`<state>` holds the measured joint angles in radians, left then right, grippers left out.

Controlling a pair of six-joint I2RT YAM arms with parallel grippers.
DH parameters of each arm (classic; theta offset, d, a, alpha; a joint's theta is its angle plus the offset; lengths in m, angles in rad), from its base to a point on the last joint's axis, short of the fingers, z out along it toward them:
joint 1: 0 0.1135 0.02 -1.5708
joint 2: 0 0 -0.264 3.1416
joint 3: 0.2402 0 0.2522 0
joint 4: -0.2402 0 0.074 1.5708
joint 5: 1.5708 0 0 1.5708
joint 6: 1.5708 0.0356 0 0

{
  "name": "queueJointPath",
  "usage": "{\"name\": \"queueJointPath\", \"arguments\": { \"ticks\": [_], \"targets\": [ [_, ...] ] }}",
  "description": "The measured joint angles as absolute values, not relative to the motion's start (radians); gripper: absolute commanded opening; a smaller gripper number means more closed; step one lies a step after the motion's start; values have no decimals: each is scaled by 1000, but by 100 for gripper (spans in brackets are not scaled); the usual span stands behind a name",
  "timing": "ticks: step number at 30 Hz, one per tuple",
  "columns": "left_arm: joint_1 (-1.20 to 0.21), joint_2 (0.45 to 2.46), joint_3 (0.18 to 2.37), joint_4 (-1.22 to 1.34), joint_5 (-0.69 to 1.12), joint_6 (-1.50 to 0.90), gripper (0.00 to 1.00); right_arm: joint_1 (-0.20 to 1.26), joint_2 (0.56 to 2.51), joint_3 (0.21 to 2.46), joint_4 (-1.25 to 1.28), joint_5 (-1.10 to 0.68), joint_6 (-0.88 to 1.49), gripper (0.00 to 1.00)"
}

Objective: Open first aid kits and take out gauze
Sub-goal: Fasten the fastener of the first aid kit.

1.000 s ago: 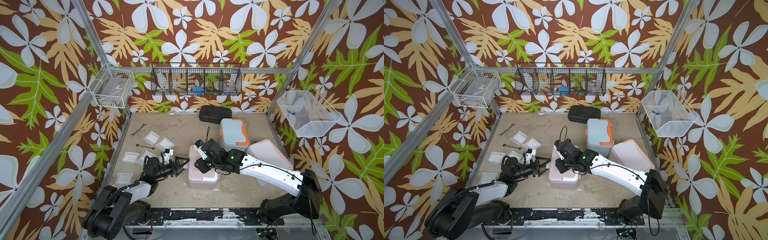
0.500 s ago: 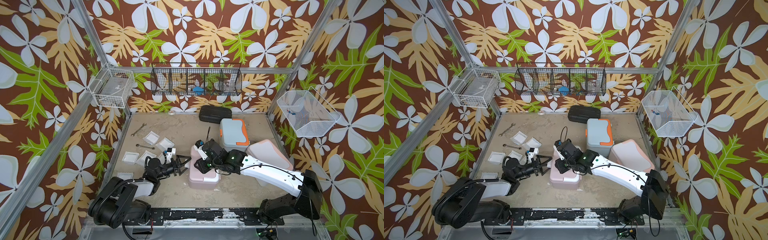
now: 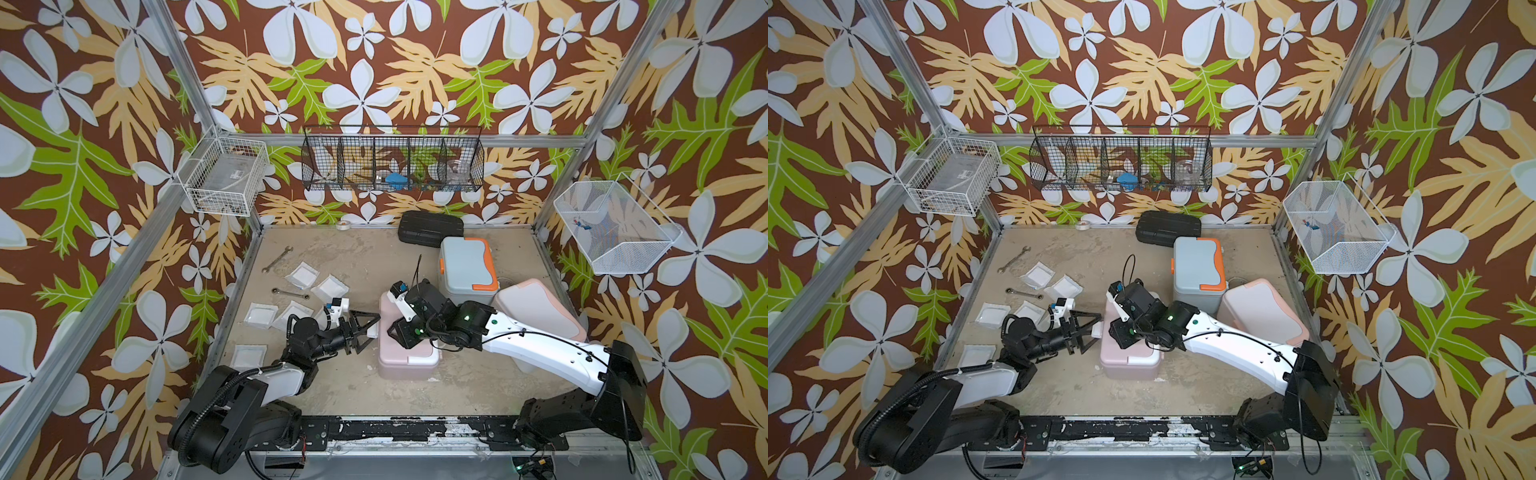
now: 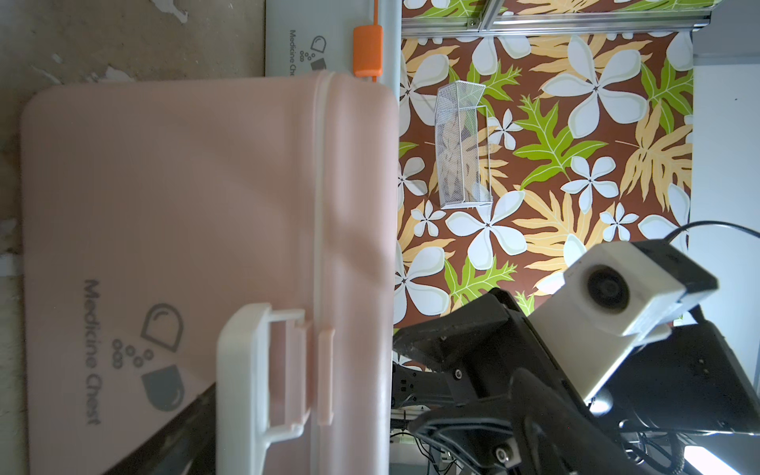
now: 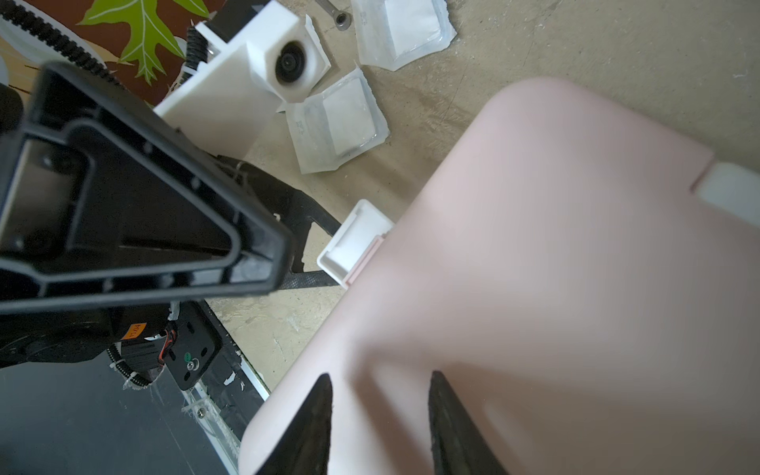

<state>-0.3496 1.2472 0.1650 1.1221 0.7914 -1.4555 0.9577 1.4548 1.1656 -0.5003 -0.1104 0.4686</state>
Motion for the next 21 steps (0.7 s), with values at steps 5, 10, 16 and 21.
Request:
{"name": "queueJointPath", "arguments": {
  "ticks": [5,10,16,21],
  "targets": [
    [-339,1191,170,1114,794,-1433,100,958,1450,1159,-499,-107,470,40],
    [-338,1141,188,1029,794,-1400,100,958,1450,1160,-499,-107,471,40],
    [-337,1052,282,723,745,-1245,100,958,1450,1163,-501,-107,471,40],
    [-336,959,444,326,628,-1067,88,958,1447,1162,-502,-108,472,40]
  ]
}}
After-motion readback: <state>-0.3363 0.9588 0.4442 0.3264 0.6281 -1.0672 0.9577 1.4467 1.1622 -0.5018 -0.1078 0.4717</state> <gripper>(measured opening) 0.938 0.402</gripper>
